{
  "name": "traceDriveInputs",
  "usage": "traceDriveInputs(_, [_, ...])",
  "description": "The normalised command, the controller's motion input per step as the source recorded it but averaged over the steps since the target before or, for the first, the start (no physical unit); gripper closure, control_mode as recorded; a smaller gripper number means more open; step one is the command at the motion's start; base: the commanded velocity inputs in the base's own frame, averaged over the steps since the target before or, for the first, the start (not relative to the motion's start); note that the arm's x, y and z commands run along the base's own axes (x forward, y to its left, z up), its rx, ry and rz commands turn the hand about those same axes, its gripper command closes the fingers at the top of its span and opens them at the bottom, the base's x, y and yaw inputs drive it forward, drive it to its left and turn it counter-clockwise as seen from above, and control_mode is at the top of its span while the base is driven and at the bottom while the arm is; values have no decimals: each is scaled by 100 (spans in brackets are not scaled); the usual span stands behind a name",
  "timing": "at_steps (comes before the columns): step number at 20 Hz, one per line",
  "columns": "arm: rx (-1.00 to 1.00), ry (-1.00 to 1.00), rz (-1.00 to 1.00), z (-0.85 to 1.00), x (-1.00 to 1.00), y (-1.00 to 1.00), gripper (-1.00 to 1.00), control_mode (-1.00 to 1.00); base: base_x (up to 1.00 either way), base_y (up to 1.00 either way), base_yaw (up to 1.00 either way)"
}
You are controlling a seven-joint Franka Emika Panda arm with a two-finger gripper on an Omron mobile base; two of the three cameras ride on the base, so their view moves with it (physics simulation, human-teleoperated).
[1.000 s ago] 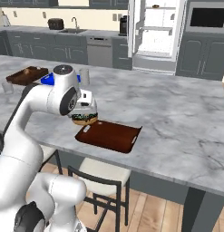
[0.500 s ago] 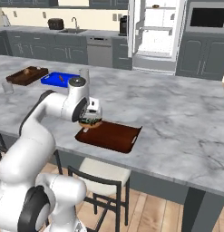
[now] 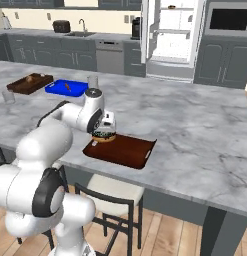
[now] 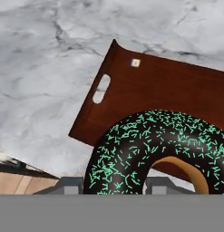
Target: Take the donuts from the fridge and place them on the empty tray on the dining counter.
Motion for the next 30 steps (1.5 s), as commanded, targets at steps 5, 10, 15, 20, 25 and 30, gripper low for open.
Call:
traceDriveInputs(5, [0,1,0,-70,56,3,100,-100,0,0,0])
traceDriveInputs(10, [0,0,0,-60,58,2,100,-100,0,0,0])
traceDriveInputs(15, [0,0,0,-36,67,0,100,-100,0,0,0])
traceDriveInputs(20, [0,0,0,-33,68,0,100,-100,0,0,0])
traceDriveInputs(25, [0,0,0,-41,60,0,100,-100,0,0,0])
traceDriveInputs(30, [0,0,0,-22,42,0,-100,-100,0,0,0])
